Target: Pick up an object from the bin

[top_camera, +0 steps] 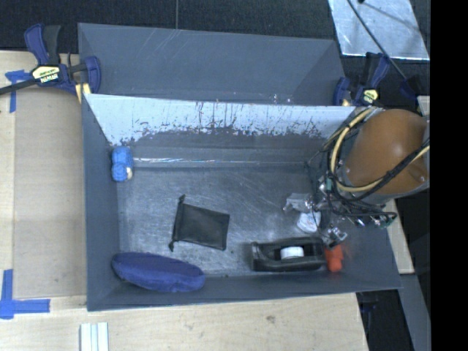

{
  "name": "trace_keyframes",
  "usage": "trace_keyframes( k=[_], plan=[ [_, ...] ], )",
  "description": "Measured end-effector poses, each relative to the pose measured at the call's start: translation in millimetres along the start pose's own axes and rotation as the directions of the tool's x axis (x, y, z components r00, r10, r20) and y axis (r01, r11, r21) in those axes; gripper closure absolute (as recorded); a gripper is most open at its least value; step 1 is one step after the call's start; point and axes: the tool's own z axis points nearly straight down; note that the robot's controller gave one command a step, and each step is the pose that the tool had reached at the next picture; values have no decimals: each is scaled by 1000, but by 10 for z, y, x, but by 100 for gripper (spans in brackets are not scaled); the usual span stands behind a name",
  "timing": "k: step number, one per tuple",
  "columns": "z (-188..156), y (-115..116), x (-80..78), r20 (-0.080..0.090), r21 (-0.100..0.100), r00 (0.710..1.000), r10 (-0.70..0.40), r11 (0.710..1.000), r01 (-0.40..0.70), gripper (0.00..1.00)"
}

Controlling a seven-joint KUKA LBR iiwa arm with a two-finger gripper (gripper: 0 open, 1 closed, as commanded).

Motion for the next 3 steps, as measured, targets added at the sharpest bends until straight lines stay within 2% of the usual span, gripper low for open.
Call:
trace_keyframes(
  k=[1,2,3],
  plan=[
    [10,-58,33,-2,14,1000,-1,1000,1,100],
    [12,-62,39,-3,15,1000,0,1000,0,0],
    [-49,122,271,20,40,1000,-3,999,2,0]
  ],
)
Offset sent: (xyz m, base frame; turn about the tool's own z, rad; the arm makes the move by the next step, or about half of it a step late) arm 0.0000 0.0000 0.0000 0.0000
